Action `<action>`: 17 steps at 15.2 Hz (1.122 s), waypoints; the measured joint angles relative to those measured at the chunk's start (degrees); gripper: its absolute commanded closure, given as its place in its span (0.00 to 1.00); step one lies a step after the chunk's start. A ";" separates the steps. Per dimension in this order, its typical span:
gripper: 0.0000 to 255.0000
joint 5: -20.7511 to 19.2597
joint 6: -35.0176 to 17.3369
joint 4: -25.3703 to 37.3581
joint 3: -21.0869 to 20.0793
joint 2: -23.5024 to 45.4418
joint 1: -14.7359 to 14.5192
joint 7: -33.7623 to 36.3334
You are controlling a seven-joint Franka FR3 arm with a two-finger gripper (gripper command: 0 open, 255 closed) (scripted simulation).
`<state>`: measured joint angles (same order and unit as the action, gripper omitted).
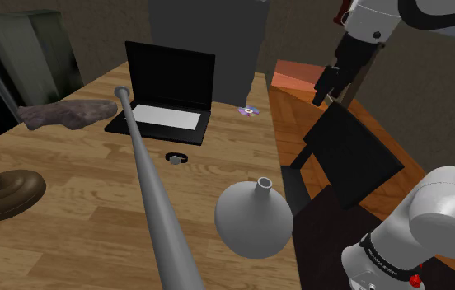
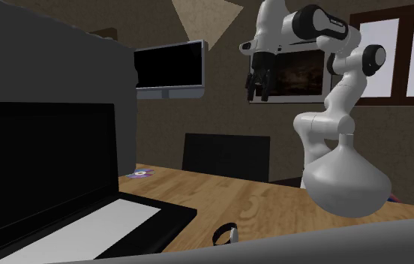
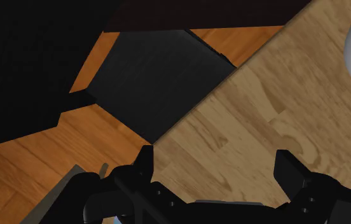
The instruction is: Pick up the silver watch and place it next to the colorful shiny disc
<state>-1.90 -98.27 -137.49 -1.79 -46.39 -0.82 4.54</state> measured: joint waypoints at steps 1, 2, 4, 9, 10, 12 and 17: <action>0.00 0.00 0.00 0.00 0.00 0.00 0.00 0.00; 0.00 0.18 -0.82 -0.35 -0.56 0.23 -0.19 0.51; 0.00 0.54 -4.33 -2.13 -2.12 1.08 -0.68 1.91; 0.00 1.06 -13.87 -4.03 -7.26 5.98 -1.81 6.53; 0.00 1.06 -16.02 -4.82 -8.37 6.85 -2.00 7.58; 0.00 0.87 -20.02 -5.00 -10.97 9.57 -2.26 10.09; 0.00 -1.68 -29.77 -4.47 -17.30 17.49 -1.52 16.63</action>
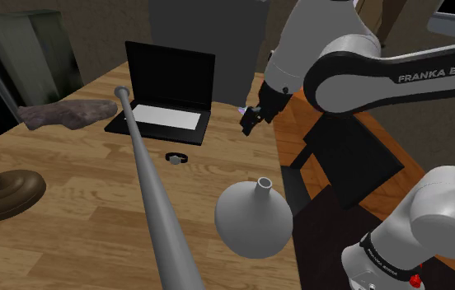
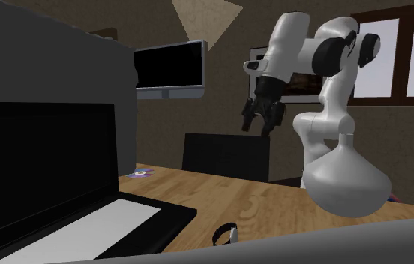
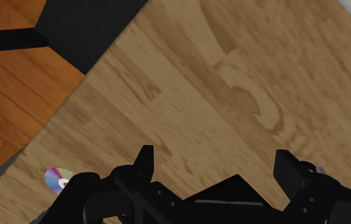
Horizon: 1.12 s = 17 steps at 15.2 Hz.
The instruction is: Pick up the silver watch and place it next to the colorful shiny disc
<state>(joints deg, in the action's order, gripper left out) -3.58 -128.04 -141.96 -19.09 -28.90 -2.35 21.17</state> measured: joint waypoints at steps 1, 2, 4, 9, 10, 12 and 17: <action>0.00 -0.88 -1.90 0.13 -1.38 1.63 0.33 1.57; 0.00 -2.07 -3.64 0.90 -2.66 3.74 0.95 3.05; 0.00 -4.72 -6.88 1.71 -5.37 7.17 2.03 6.45; 0.00 -15.91 -12.15 7.13 -12.77 17.97 5.98 17.88; 0.00 -19.04 -13.06 8.19 -14.09 20.41 6.75 20.68; 0.00 -26.16 -13.68 11.10 -16.31 25.66 7.63 26.89; 0.00 -43.54 -10.81 21.09 -17.31 39.22 4.70 40.39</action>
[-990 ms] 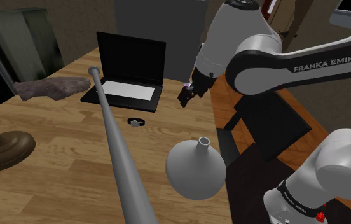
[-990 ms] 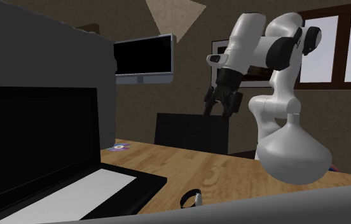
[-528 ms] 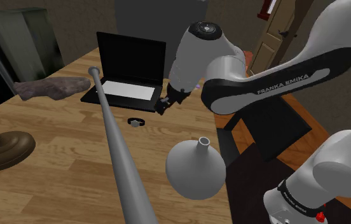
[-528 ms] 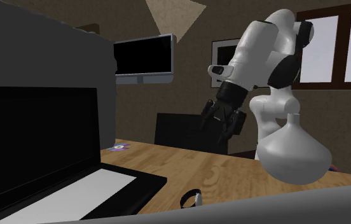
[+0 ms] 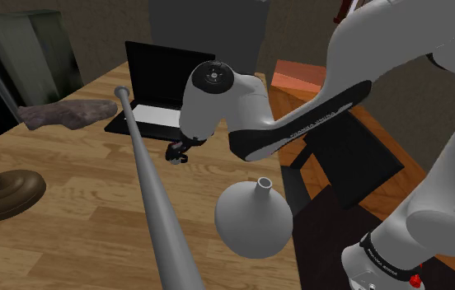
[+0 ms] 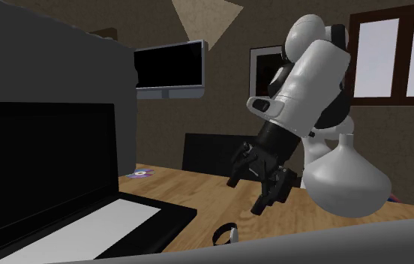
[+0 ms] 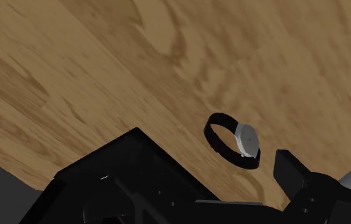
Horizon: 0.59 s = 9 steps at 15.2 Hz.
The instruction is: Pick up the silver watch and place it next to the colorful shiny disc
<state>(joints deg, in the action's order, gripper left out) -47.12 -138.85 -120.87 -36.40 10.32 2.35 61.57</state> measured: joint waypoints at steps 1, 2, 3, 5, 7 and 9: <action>0.00 -2.97 0.79 2.08 0.45 2.60 -1.24 2.13; 0.00 -6.08 1.56 4.25 1.09 5.48 -2.80 4.45; 0.00 -7.83 2.04 5.61 1.53 7.12 -3.73 5.61; 0.00 -9.79 2.36 7.41 2.03 8.72 -4.73 6.63; 0.00 -11.18 1.89 8.41 2.50 9.84 -5.05 7.11; 0.00 -12.34 1.49 9.17 2.89 10.55 -5.42 7.67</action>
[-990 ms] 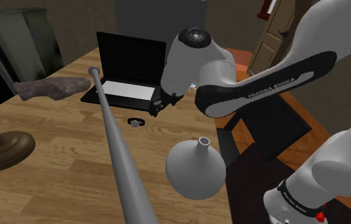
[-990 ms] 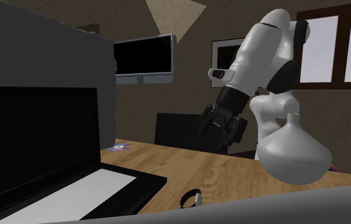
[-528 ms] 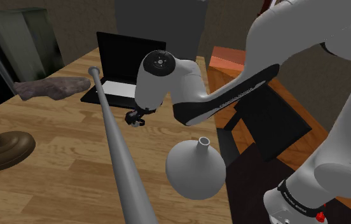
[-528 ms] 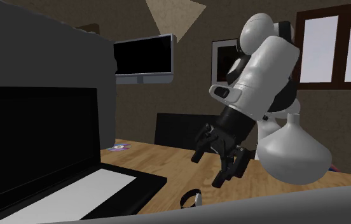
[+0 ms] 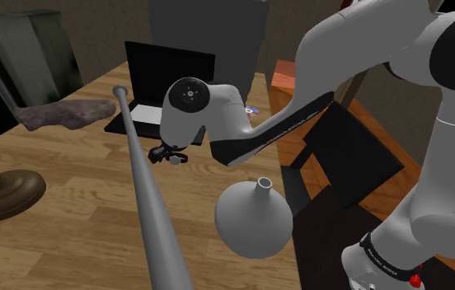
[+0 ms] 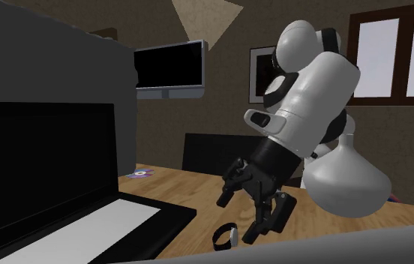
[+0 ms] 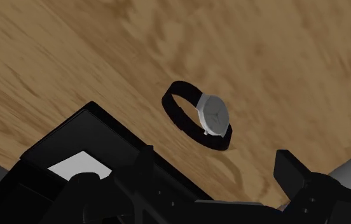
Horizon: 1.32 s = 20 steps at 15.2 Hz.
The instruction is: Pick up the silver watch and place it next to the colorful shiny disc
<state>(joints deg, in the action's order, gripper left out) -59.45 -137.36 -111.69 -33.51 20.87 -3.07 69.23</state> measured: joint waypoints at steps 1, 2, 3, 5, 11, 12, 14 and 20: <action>0.00 -1.03 -1.01 0.36 0.52 0.66 -0.10 0.46; 0.00 -1.30 -1.91 0.36 0.76 0.68 -0.18 0.85; 0.00 -1.13 -2.10 0.16 0.86 0.50 -0.10 0.80; 0.00 -1.57 -2.19 0.51 1.25 0.68 -0.64 1.10; 1.00 -2.08 -5.85 -0.81 2.53 0.47 -0.15 1.20; 1.00 -1.99 -8.87 -1.07 2.77 0.75 0.38 0.85; 1.00 -1.83 -15.10 -2.85 2.83 -0.01 1.06 0.98; 1.00 -0.56 -1.75 -0.82 2.43 1.79 -0.23 0.30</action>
<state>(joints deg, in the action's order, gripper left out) -60.01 -139.11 -112.52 -31.09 22.66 -3.30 69.53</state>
